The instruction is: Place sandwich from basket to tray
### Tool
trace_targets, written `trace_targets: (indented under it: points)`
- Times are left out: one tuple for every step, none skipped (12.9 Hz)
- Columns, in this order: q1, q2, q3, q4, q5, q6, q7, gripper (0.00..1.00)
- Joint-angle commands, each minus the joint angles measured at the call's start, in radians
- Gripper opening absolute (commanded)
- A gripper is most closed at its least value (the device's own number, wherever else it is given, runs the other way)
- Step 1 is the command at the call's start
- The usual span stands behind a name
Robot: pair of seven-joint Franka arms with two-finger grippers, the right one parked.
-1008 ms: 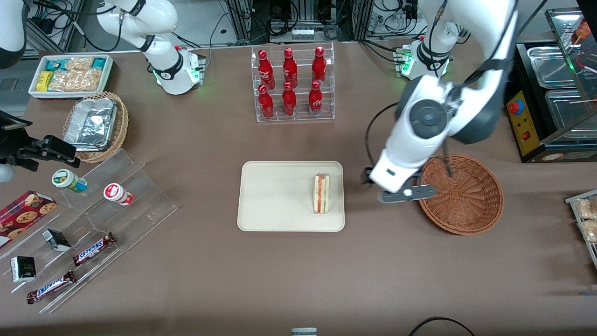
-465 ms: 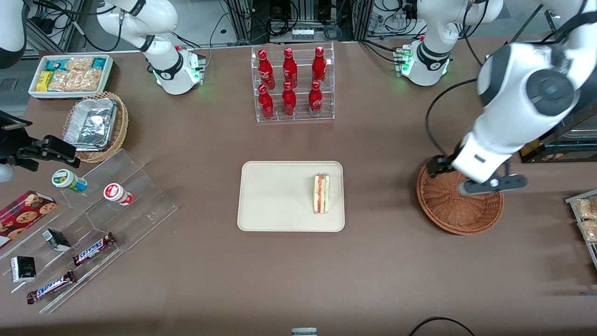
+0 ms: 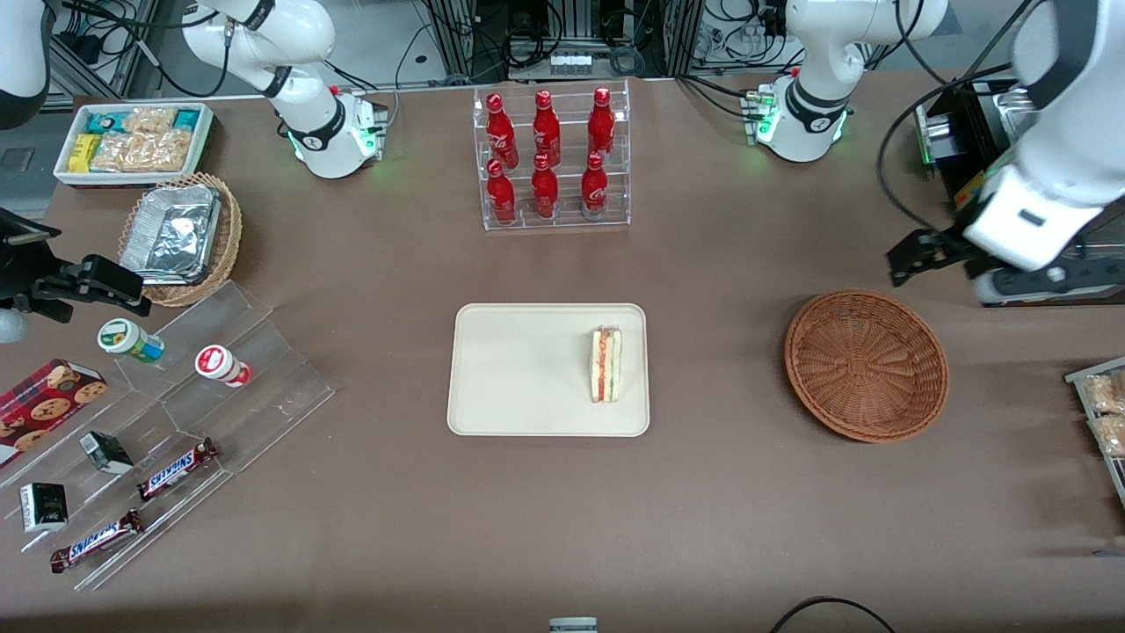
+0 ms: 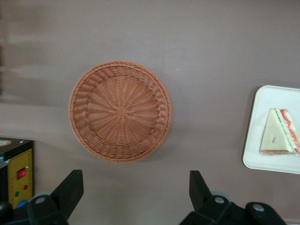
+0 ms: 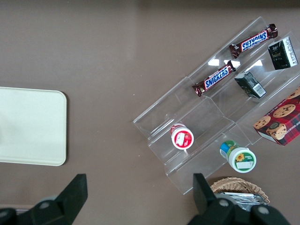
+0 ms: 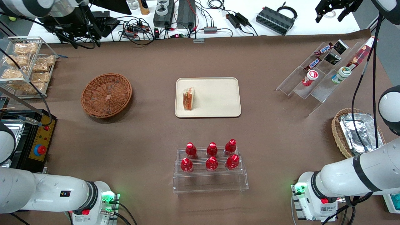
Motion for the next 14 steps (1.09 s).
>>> trace_targets:
  points:
    - [0.049,-0.041,-0.008,-0.022,0.005,-0.014,0.031,1.0]
    - [0.049,-0.042,-0.008,-0.018,0.008,-0.014,0.033,1.0]
    - [0.049,-0.041,-0.008,-0.015,0.008,-0.014,0.03,1.0]
    - [0.048,-0.041,-0.008,-0.016,0.008,-0.024,0.03,1.0]
    - [0.048,-0.041,-0.008,-0.015,0.008,-0.035,0.031,1.0]
    - [0.048,-0.042,-0.008,-0.015,0.008,-0.046,0.031,1.0]
    - [0.048,-0.042,-0.009,-0.015,0.007,-0.055,0.033,1.0]
    - [0.048,-0.042,-0.009,-0.015,0.005,-0.082,0.034,1.0]
    - [0.046,-0.042,-0.009,-0.015,0.005,-0.098,0.036,1.0]
    - [0.046,-0.042,-0.009,-0.015,0.005,-0.112,0.064,1.0]
    - [0.048,-0.044,-0.009,-0.012,0.005,-0.133,0.109,1.0]
    - [0.048,-0.042,-0.009,-0.004,0.004,-0.144,0.103,1.0]
    - [0.048,-0.041,-0.009,-0.002,0.004,-0.144,0.096,1.0]
    - [0.044,-0.041,-0.009,-0.002,0.004,-0.143,0.083,1.0]
